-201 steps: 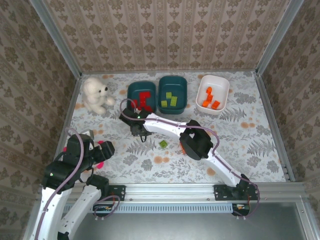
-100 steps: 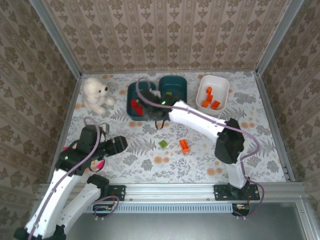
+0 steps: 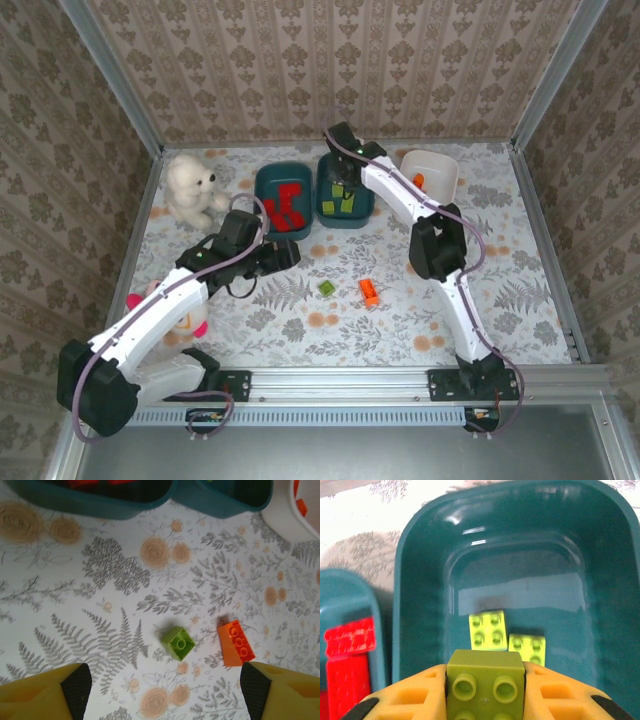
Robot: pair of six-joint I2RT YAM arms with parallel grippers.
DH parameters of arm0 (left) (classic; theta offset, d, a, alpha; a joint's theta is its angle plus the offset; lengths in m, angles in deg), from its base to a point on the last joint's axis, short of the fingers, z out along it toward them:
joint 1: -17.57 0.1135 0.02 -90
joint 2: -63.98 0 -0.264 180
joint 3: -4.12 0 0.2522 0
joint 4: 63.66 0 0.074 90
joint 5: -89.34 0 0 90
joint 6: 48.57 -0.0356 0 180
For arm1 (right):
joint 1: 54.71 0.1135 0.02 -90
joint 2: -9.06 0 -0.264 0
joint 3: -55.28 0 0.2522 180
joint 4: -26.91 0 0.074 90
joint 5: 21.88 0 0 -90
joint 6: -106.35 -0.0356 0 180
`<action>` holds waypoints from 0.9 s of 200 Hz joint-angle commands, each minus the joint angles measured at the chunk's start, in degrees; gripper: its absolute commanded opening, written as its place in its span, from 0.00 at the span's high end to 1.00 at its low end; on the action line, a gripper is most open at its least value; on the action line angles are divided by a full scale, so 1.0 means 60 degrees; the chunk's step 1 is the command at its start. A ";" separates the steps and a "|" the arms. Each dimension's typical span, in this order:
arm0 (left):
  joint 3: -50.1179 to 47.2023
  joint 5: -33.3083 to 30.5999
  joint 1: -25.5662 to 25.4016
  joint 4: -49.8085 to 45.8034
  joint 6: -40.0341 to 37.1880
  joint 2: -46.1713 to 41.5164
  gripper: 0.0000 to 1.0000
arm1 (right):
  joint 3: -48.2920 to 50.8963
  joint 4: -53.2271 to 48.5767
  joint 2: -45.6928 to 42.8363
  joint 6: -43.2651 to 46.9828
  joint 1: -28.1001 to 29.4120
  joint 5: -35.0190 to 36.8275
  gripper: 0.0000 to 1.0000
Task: Sort the legos into containers by color
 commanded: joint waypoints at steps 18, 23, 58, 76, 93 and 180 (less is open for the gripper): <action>0.0530 -0.0229 -0.0057 0.0521 0.0119 0.0131 0.18 | -0.1758 -0.0251 0.1333 -0.0767 -0.0698 -0.0695 0.73; 0.0522 -0.0259 -0.0057 0.0536 0.0185 0.0144 0.18 | -0.1846 -0.0262 0.1442 -0.0905 -0.0744 -0.0761 0.72; 0.0655 -0.0470 -0.0055 0.0495 0.0241 0.0270 0.18 | -0.2136 -0.0592 0.1991 -0.1766 -0.0923 -0.1087 0.71; 0.0749 -0.0495 -0.0043 0.0517 0.0245 0.0411 0.18 | -0.2124 -0.0693 0.2135 -0.2136 -0.1006 -0.1264 0.68; 0.0808 -0.0380 -0.0046 0.0617 0.0285 0.0589 0.18 | -0.2125 -0.0850 0.2231 -0.2359 -0.1075 -0.1281 0.64; 0.0821 -0.0102 -0.0086 0.0427 0.0106 0.0620 0.18 | -0.2167 -0.0329 0.1133 -0.2317 -0.1081 -0.1491 0.43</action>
